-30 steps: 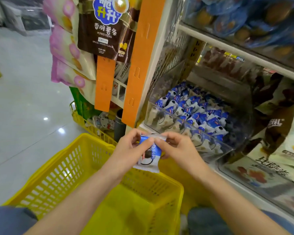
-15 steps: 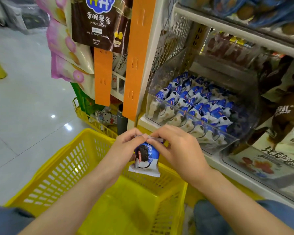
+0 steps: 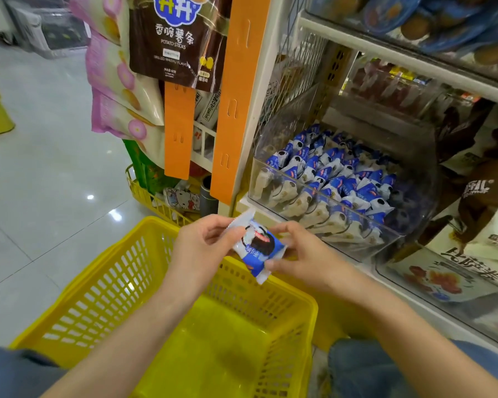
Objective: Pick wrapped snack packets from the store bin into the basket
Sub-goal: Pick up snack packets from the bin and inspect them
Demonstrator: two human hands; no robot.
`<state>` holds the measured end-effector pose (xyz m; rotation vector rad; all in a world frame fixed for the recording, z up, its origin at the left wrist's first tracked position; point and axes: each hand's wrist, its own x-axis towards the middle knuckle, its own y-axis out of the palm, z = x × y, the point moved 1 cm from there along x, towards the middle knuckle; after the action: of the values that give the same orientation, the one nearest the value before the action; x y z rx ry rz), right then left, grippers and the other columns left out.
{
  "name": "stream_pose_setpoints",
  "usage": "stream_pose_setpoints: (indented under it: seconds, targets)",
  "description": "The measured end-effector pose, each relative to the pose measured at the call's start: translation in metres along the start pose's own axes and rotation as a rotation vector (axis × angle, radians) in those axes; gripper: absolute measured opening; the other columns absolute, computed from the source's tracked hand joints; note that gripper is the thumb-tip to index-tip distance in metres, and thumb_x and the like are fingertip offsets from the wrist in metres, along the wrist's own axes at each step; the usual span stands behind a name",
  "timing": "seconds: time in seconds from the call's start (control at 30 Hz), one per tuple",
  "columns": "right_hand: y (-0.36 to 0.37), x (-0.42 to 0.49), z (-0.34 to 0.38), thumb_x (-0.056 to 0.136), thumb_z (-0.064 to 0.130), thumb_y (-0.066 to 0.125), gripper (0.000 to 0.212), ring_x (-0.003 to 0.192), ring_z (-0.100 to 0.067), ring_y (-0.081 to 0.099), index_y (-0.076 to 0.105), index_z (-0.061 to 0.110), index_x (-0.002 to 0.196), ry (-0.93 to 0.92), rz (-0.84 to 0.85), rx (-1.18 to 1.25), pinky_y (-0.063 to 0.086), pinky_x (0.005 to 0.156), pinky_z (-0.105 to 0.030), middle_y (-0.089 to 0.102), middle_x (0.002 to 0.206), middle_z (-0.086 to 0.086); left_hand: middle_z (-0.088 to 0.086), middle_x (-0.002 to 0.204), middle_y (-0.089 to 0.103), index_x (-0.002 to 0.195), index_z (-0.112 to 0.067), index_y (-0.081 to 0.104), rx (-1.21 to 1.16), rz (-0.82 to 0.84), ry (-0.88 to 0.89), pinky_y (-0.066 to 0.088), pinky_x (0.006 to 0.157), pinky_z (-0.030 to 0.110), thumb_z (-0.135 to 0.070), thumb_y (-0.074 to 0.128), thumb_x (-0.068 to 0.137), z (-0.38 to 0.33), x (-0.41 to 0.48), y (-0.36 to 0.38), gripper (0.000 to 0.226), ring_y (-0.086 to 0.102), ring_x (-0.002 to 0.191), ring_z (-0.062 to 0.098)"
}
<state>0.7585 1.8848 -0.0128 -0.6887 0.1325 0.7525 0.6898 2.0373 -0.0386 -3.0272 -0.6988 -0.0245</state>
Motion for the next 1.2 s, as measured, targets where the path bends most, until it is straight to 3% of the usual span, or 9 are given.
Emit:
stream_pose_setpoints:
  seconds: [0.07,0.23,0.5,0.67,0.73,0.8,0.9,1.07,1.2]
  targets:
    - [0.008,-0.001,0.002,0.084,0.019,0.066,0.046,0.108,-0.013,0.057,0.043,0.019,0.124,-0.108,-0.089,-0.026,0.049,0.093,-0.034,0.059,0.116,0.0,-0.009,0.073,0.07,0.075,-0.029,0.067,0.157,0.021,0.099,0.048,0.061,0.015,-0.009,0.067,0.082,0.0,-0.001,0.001,0.021,0.061,0.065,-0.001]
    - [0.022,-0.003,0.008,0.088,0.028,0.059,0.008,0.086,-0.019,0.066,0.059,0.022,0.095,-0.251,-0.232,0.079,0.052,0.079,-0.047,0.068,0.091,-0.004,-0.013,0.071,0.066,0.074,-0.033,0.064,0.247,0.063,0.135,0.043,0.058,0.009,-0.012,0.059,0.088,0.001,-0.004,0.003,0.026,0.058,0.064,-0.006]
    - [0.023,-0.004,0.011,0.086,0.034,0.059,0.015,0.07,0.001,0.057,0.056,0.029,0.072,-0.395,-0.415,-0.038,0.044,0.057,-0.013,0.061,0.069,0.009,-0.016,0.062,0.062,0.072,-0.025,0.062,0.28,0.12,0.124,0.038,0.049,0.009,-0.02,0.054,0.091,-0.004,-0.009,0.003,0.021,0.056,0.059,-0.003]
    - [0.019,-0.011,0.015,0.089,0.034,0.056,0.015,0.071,-0.009,0.054,0.059,0.021,0.082,-0.568,-0.459,-0.332,0.05,0.059,-0.031,0.055,0.078,0.01,0.001,0.063,0.054,0.069,-0.017,0.057,0.23,0.169,0.077,0.036,0.056,0.028,-0.022,0.052,0.091,-0.002,-0.005,0.002,0.023,0.046,0.062,0.012]
    - [0.016,-0.013,0.015,0.09,0.033,0.055,0.016,0.069,-0.009,0.055,0.06,0.019,0.084,-0.622,-0.518,-0.46,0.05,0.056,-0.033,0.055,0.081,0.009,-0.006,0.065,0.056,0.072,-0.02,0.058,0.23,0.175,0.082,0.039,0.058,0.026,-0.025,0.052,0.091,-0.001,-0.005,0.003,0.02,0.048,0.064,0.011]
    - [0.011,-0.014,0.016,0.09,0.03,0.056,0.015,0.072,-0.008,0.056,0.061,0.017,0.085,-0.627,-0.568,-0.411,0.051,0.057,-0.033,0.057,0.082,0.008,-0.004,0.072,0.061,0.08,-0.021,0.056,0.217,0.126,0.037,0.047,0.064,0.027,-0.03,0.052,0.091,0.002,-0.005,0.002,0.015,0.057,0.068,0.013]
    - [0.005,-0.013,0.016,0.089,0.029,0.056,0.016,0.079,-0.006,0.057,0.062,0.015,0.086,-0.607,-0.571,-0.236,0.05,0.062,-0.028,0.059,0.085,0.006,0.004,0.066,0.058,0.075,-0.014,0.055,0.237,0.109,-0.14,0.051,0.057,0.032,-0.037,0.042,0.095,0.007,-0.004,0.001,0.033,0.059,0.055,0.014]
    - [0.009,-0.014,0.014,0.088,0.026,0.059,0.013,0.088,-0.008,0.057,0.061,0.014,0.085,-0.699,-0.469,-0.305,0.048,0.073,-0.029,0.06,0.093,0.004,0.015,0.07,0.066,0.079,-0.004,0.063,-0.272,0.204,-0.499,0.055,0.049,0.026,-0.047,0.019,0.097,-0.006,-0.004,0.006,0.064,0.065,0.056,0.021]
    - [0.01,-0.015,0.014,0.087,0.027,0.057,0.017,0.097,-0.01,0.051,0.064,0.011,0.085,-0.782,-0.435,-0.481,0.044,0.076,-0.027,0.061,0.099,-0.001,0.016,0.088,0.072,0.1,-0.007,0.067,-0.499,0.209,-0.431,0.056,0.058,0.028,-0.038,0.041,0.095,-0.009,-0.004,-0.001,0.04,0.068,0.074,0.023]
